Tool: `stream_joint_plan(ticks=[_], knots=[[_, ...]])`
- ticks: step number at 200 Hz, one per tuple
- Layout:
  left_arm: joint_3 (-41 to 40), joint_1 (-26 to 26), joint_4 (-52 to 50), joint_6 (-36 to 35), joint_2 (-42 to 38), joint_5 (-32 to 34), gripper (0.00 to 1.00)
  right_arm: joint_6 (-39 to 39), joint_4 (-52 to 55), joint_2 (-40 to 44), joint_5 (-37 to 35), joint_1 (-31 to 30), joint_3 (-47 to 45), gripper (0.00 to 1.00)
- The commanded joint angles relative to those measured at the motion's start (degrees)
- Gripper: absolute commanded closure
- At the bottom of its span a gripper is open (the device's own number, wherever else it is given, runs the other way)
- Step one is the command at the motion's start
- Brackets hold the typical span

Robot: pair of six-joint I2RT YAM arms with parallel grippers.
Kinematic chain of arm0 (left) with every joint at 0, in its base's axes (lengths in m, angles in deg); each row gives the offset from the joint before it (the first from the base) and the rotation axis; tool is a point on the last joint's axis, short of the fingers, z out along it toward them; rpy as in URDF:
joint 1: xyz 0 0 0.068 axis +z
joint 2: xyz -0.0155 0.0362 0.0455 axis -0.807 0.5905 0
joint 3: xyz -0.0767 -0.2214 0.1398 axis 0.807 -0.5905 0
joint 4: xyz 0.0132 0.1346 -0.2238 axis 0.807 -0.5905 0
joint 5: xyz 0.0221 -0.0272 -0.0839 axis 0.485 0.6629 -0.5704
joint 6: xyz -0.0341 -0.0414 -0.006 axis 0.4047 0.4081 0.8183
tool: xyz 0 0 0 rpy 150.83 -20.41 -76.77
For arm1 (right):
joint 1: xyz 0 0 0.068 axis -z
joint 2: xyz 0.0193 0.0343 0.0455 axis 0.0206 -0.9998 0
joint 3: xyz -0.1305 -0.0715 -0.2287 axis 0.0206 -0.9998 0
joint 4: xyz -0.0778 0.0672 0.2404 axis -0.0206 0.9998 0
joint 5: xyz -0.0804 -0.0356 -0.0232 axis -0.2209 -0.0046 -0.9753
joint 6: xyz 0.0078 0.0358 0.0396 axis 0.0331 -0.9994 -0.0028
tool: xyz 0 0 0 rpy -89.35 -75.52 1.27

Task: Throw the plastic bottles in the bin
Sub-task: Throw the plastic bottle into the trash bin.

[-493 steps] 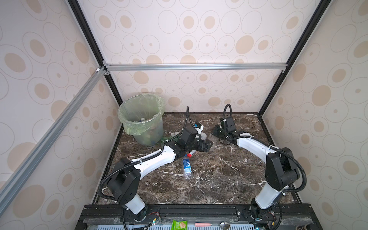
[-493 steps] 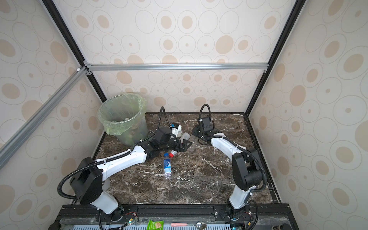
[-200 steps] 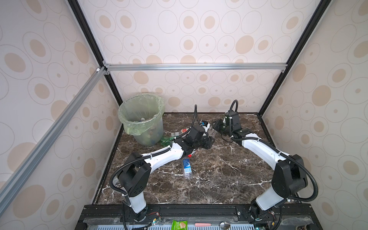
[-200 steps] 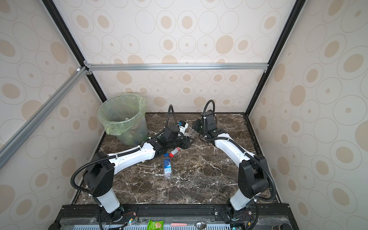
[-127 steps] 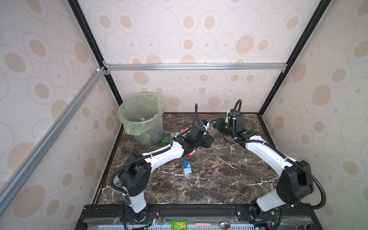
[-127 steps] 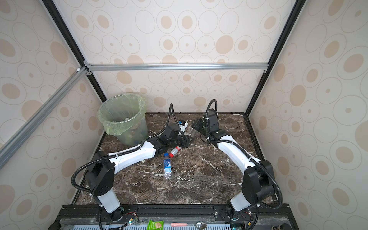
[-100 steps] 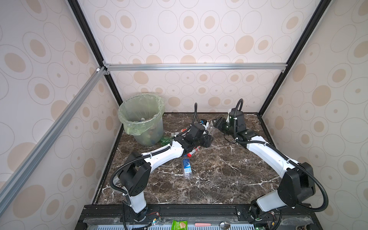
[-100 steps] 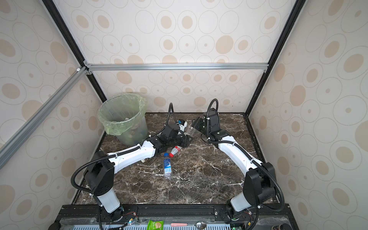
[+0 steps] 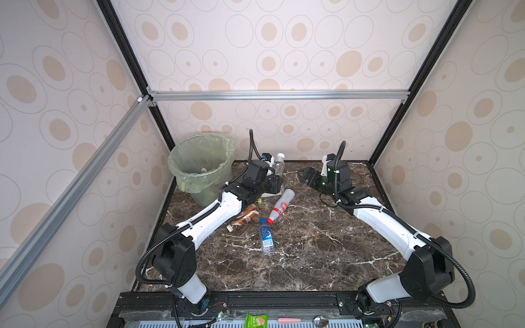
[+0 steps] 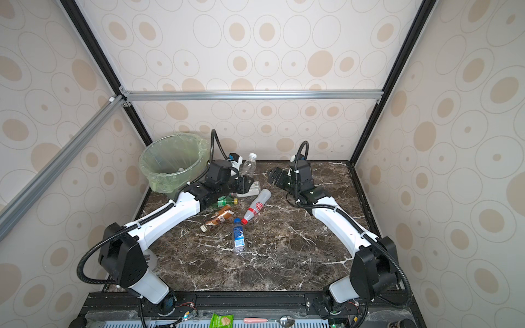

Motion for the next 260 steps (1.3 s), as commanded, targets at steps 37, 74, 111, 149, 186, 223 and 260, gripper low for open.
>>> stream_joint_plan(ticks=[37, 74, 111, 149, 186, 223, 260], knots=[[11.78, 6.95, -7.98, -6.34, -5.51, 4.30, 0.42, 13.53, -10.47, 2.21, 6.49, -9.12, 1.68, 0.01], [19.45, 11.31, -11.39, -9.30, -7.72, 8.44, 0.41, 17.24, -13.88, 2.56, 9.58, -12.05, 2.39, 0.01], [26.87, 14.07, -15.32, -12.88, -8.90, 14.40, 0.40, 20.42, -14.84, 3.97, 10.56, -13.38, 2.73, 0.01], [29.24, 15.88, -15.80, -15.43, -11.17, 19.72, 0.39, 21.44, -12.77, 4.44, 7.86, -13.45, 3.21, 0.01], [18.45, 22.08, -11.31, -12.93, -12.01, 15.49, 0.37, 20.08, -12.68, 3.80, 7.35, -13.46, 2.60, 0.01], [16.37, 28.16, -17.79, -7.45, -5.14, 6.34, 0.18, 20.13, -10.90, 4.14, 6.57, -13.47, 2.31, 0.01], [12.76, 28.16, -11.14, -5.54, -11.41, 4.04, 0.01, 20.61, -9.87, 4.17, 5.71, -13.46, 2.24, 0.01]])
